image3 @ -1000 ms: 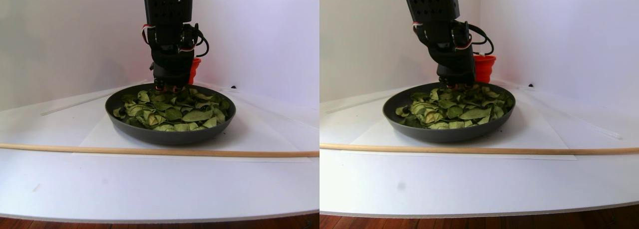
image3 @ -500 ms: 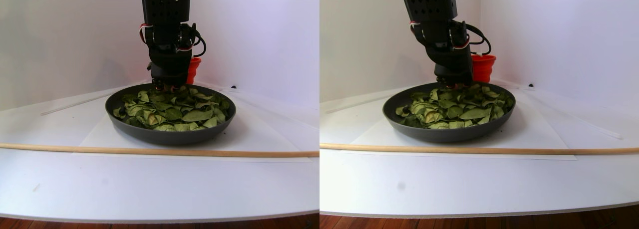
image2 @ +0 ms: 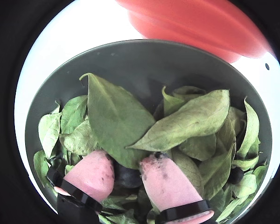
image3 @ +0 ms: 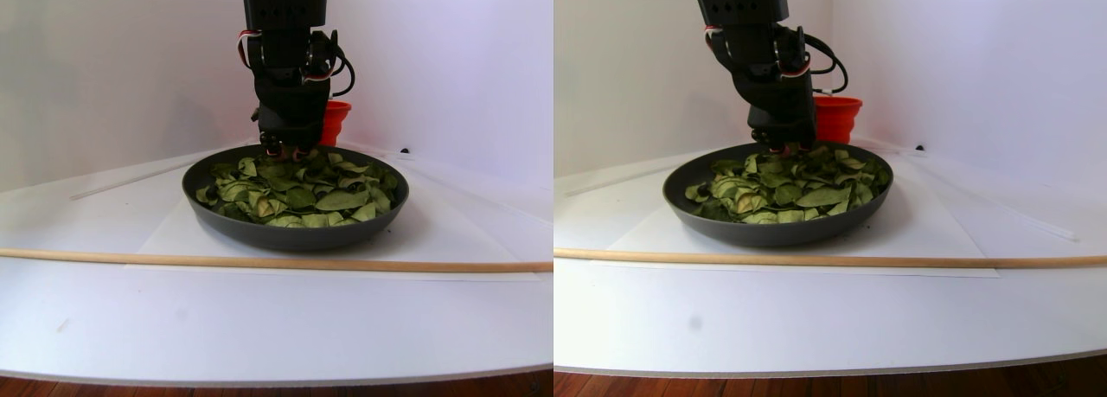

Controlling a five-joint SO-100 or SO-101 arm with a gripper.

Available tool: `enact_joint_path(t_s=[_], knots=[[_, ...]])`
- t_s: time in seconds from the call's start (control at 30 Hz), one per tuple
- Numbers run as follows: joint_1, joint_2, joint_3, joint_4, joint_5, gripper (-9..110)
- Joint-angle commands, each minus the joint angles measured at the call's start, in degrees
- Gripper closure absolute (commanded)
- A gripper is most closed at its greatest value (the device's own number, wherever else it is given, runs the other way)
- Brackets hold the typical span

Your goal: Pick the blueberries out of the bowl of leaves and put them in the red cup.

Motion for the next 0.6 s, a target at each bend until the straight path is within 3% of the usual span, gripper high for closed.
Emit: enact_joint_path(t_s=[0.0,0.57], knots=[[-0.26,4.57,-0.88,0.18,-0.53,91],[0.62,9.05,-3.34,2.55,-0.97,92]])
